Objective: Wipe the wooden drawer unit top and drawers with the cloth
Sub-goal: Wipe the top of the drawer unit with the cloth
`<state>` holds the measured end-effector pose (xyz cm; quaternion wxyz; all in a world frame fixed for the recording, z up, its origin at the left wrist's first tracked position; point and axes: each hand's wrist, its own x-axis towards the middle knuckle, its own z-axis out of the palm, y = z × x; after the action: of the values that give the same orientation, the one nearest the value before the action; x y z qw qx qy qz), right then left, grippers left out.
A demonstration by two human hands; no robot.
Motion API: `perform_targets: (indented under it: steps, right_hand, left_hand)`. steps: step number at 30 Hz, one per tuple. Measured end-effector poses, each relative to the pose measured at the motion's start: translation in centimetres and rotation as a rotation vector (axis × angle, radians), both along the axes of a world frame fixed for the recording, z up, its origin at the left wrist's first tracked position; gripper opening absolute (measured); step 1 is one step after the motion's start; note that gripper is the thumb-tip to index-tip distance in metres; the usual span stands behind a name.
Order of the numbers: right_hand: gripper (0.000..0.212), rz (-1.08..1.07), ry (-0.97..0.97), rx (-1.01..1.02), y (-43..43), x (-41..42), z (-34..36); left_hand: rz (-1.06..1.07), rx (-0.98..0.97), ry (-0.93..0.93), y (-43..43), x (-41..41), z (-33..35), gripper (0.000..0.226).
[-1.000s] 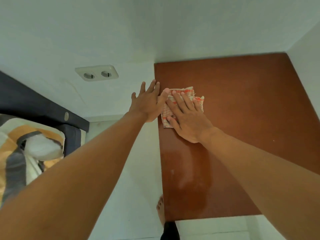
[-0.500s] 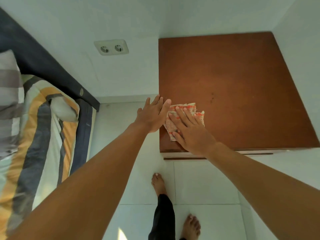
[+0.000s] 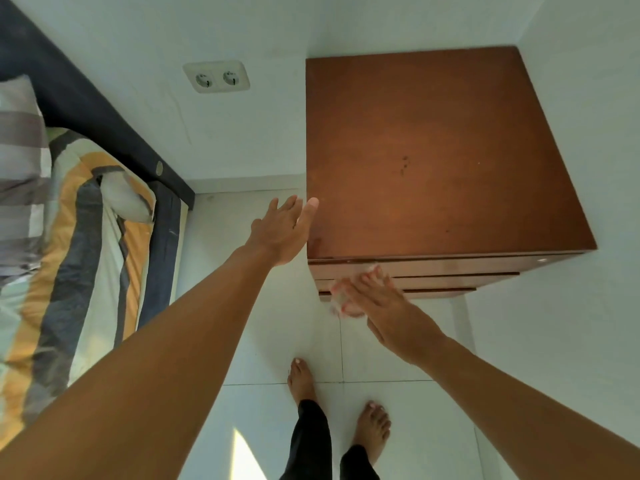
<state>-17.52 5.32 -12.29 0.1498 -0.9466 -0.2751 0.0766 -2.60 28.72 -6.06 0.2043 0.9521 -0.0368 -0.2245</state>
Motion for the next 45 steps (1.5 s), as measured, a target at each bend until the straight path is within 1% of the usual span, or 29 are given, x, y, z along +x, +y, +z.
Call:
perform_targets:
  steps: [2,3,4,5,8,11,13,14,16,18,20,27,31,33,35,37,41,43,45]
  right_hand:
    - [0.068,-0.024,0.134,-0.03,-1.1,-2.7,-0.6]
    - [0.067,-0.047,0.175,-0.029,-1.5,-3.7,-0.4]
    - [0.064,-0.049,0.171,-0.022,-1.9,-4.2,-0.2]
    - [0.06,-0.034,0.129,-0.011,-2.2,-4.1,0.2]
    - [0.056,-0.035,0.013,0.068,-2.6,-1.2,3.2]
    - [0.053,-0.136,-0.02,0.171,-2.8,4.2,7.2]
    - [0.054,-0.249,-0.03,0.214,-2.7,8.6,9.8]
    - [0.054,-0.301,-0.024,0.226,-2.6,10.9,10.9]
    - [0.055,-0.369,0.003,0.224,-2.1,15.5,12.5]
    - [0.056,-0.373,0.034,0.217,-1.3,20.1,13.3]
    - [0.056,-0.352,0.048,0.207,-0.3,24.6,13.4]
    - [0.057,-0.371,0.101,0.214,3.5,39.5,10.7]
    - [0.058,-0.412,0.1,0.25,4.9,45.9,9.0]
    - [0.057,-0.407,0.129,0.266,5.1,48.0,8.1]
    - [0.056,-0.41,0.156,0.24,4.7,49.4,7.3]
    - [0.055,-0.442,0.133,0.183,3.5,49.3,6.7]
    - [0.058,-0.591,0.032,0.051,-1.0,45.0,5.4]
    - [0.06,-0.594,-0.019,-0.059,-3.2,42.4,4.3]
    - [0.063,-0.564,0.018,-0.138,-4.9,40.8,2.9]
  left_hand:
    - [-0.003,0.022,0.0,0.4,-0.3,0.5,0.083]
    - [-0.006,0.029,-0.005,0.5,-0.3,0.7,0.083]
    - [-0.008,0.035,-0.013,0.6,-0.2,1.0,0.084]
    - [-0.006,0.041,-0.021,0.7,-0.1,1.3,0.088]
    - [0.002,0.046,-0.031,0.6,0.7,2.7,0.103]
    - [0.008,0.039,-0.06,0.0,2.5,4.4,0.119]
    - [0.003,0.028,-0.091,-0.7,4.1,6.0,0.124]
    - [-0.002,0.021,-0.1,-1.1,5.0,6.8,0.123]
    - [-0.014,0.011,-0.102,-1.8,6.7,8.3,0.107]
    - [-0.026,0.017,-0.103,-2.0,8.8,9.1,0.088]
    - [-0.034,0.026,-0.101,-1.8,11.4,9.1,0.077]
    - [-0.025,-0.002,-0.071,-0.7,22.4,5.5,0.076]
    - [-0.023,-0.023,-0.07,0.2,27.9,3.5,0.073]
    - [-0.01,-0.059,-0.112,0.4,30.1,2.9,0.068]
    - [0.002,-0.108,-0.245,0.4,31.9,2.5,0.058]
    - [0.008,-0.131,-0.354,0.0,33.4,1.8,0.05]
    - [-0.035,-0.084,-0.363,-3.2,35.2,0.6,0.054]
    - [-0.034,-0.041,-0.384,-5.9,35.6,0.3,0.055]
    - [0.0,0.001,-0.308,-8.3,35.8,-0.4,0.06]
